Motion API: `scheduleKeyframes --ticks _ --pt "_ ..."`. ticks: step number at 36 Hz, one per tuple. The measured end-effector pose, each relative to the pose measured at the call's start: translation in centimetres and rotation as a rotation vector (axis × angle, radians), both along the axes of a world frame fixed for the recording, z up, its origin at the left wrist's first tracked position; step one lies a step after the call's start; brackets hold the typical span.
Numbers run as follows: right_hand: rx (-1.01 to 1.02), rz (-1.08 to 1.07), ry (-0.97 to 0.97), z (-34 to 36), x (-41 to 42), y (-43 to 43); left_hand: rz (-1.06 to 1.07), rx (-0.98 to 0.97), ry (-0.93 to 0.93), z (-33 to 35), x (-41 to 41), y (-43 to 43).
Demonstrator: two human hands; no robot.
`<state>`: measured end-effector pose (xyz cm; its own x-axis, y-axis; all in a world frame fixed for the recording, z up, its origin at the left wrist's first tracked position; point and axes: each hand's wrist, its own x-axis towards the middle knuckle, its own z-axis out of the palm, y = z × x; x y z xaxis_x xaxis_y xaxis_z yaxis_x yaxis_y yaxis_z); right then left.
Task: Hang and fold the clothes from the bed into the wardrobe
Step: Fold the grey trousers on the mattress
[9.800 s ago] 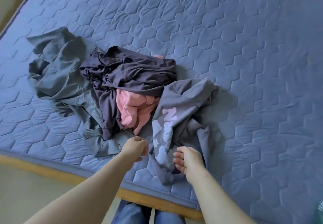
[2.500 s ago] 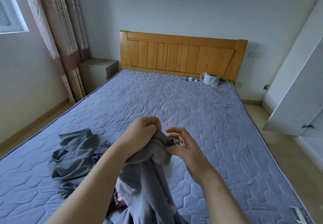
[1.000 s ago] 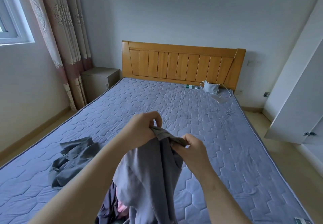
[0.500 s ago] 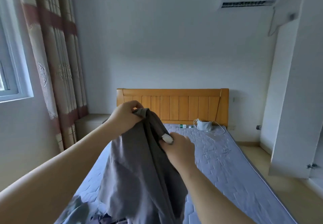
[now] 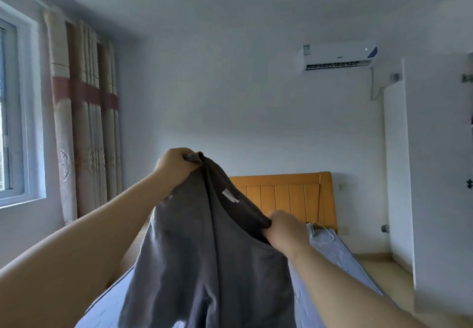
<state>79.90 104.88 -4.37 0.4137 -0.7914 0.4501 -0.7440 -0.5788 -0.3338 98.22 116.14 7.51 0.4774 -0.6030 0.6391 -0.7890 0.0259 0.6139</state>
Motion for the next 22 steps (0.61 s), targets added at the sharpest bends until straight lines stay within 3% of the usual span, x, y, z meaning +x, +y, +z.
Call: scheduleKeyframes --ticks 3,6,8,12,14,17,20,22 --pt "0.167 -0.024 -0.021 0.7 -0.7 -1.3 0.089 -0.048 0.008 1.0 0.9 0.4" --pt "0.236 -0.041 -0.171 2.4 -1.7 -2.1 0.172 0.003 -0.080 1.3 1.5 1.2" --pt "0.321 -0.047 -0.399 3.7 -2.2 -2.4 0.210 0.041 -0.131 1.3 1.9 1.8" --pt "0.829 -0.059 -1.041 6.7 -3.4 -0.6 0.264 0.129 -0.186 0.6 2.2 2.7" --pt "0.886 -0.005 -1.121 7.7 -4.1 0.6 0.288 0.225 -0.265 0.3 2.3 3.1" --pt "0.750 0.069 -1.113 8.1 -4.7 2.1 0.317 0.325 -0.291 0.4 2.4 3.9" --pt "0.342 0.084 -1.131 7.8 -5.6 3.5 0.347 0.296 -0.266 0.6 2.6 5.1" --pt "0.123 0.082 -1.093 7.6 -6.0 4.6 0.475 0.219 -0.356 0.1 2.6 6.0"
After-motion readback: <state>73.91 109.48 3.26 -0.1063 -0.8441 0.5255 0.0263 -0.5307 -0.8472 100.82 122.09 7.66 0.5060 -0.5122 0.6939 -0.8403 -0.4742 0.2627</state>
